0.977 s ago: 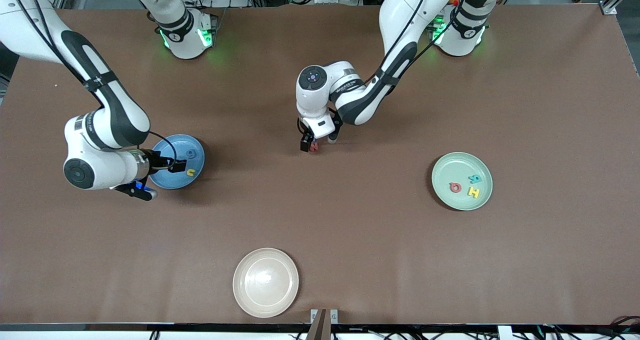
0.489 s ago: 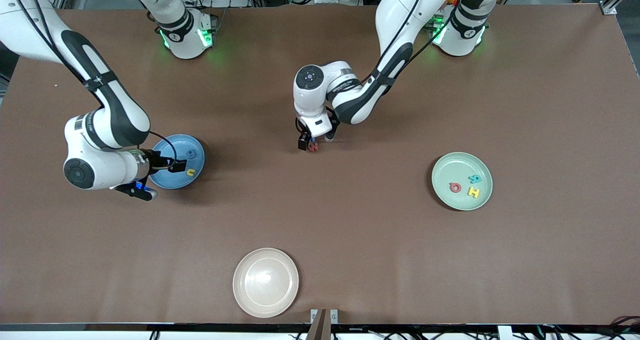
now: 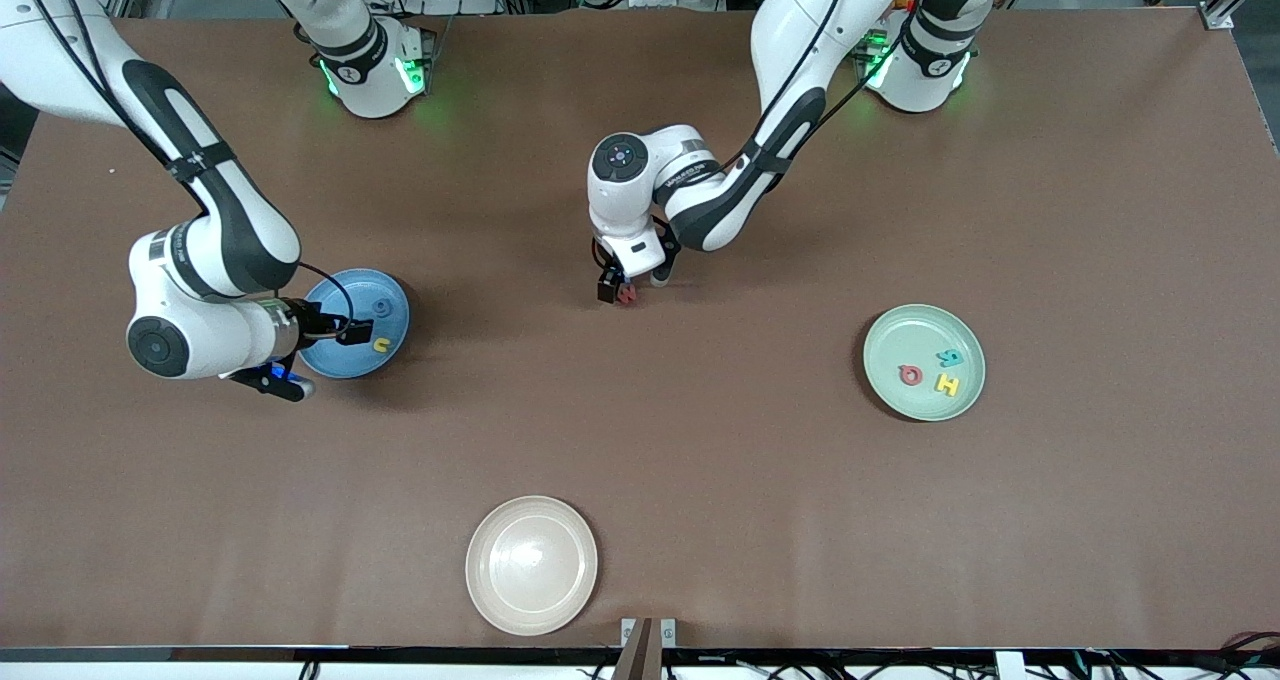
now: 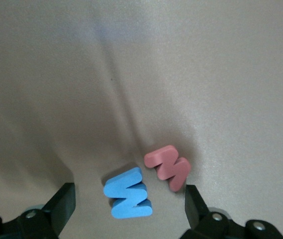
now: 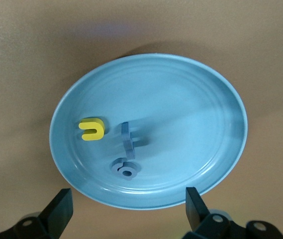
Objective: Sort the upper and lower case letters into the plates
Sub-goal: 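Lower the left gripper and close it on the blue W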
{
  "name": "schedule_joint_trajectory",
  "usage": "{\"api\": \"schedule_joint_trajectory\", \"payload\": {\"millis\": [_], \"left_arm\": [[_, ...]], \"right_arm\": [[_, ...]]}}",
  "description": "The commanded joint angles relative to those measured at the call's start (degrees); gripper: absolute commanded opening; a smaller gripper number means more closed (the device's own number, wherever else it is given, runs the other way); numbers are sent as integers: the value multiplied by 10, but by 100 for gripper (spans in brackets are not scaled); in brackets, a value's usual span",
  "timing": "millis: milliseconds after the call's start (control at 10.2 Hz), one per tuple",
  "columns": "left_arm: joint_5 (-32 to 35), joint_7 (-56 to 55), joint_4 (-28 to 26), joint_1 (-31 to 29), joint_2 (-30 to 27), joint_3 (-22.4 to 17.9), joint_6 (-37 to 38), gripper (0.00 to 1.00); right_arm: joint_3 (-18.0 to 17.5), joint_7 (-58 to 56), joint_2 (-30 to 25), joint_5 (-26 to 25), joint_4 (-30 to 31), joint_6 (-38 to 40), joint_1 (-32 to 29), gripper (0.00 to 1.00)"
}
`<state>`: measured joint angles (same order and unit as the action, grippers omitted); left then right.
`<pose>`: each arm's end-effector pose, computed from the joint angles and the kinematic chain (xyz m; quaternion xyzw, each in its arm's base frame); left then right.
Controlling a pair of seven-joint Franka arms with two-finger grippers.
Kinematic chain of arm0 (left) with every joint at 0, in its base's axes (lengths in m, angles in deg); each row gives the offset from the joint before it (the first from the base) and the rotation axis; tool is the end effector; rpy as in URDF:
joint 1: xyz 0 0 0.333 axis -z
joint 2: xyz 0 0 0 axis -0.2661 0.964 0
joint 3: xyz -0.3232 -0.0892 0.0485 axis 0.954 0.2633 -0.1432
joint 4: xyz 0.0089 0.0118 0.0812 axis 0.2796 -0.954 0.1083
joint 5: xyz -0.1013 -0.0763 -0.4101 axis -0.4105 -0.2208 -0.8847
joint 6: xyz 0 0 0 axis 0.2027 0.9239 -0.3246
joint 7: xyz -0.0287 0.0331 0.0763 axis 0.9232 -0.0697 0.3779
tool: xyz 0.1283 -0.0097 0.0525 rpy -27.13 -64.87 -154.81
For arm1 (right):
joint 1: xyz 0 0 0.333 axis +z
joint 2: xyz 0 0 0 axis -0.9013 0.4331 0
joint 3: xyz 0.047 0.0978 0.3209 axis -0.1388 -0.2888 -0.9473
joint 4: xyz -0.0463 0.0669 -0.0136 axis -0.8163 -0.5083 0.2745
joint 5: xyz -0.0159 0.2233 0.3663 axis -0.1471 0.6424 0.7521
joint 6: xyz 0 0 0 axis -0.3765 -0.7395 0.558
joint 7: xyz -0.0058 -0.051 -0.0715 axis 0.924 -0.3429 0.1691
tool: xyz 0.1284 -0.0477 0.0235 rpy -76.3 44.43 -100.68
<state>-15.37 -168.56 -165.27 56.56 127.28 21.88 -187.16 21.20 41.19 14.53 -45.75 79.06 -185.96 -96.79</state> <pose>0.4204 -0.6005 0.1250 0.8067 0.5899 -0.0125 0.0337 0.6049 0.0310 0.1947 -0.9613 0.1631 0.2217 0.0146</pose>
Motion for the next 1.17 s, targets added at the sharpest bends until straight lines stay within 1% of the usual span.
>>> {"api": "schedule_joint_trajectory", "payload": {"millis": [0, 586, 782, 977, 1075], "left_arm": [[12, -11, 20, 10, 15, -7, -3, 96], [12, -11, 29, 12, 22, -7, -3, 92], [11, -12, 30, 13, 24, -7, -3, 89], [11, -12, 30, 12, 23, -7, -3, 75], [11, -12, 30, 12, 23, -7, -3, 62]], "right_arm": [[-2, 4, -14, 2, 5, 7, 0, 100], [-2, 4, -14, 2, 5, 6, 1, 100], [-3, 5, -14, 2, 5, 6, 2, 100], [-3, 5, -14, 2, 5, 6, 2, 100], [-3, 5, -14, 2, 4, 6, 2, 100]]}}
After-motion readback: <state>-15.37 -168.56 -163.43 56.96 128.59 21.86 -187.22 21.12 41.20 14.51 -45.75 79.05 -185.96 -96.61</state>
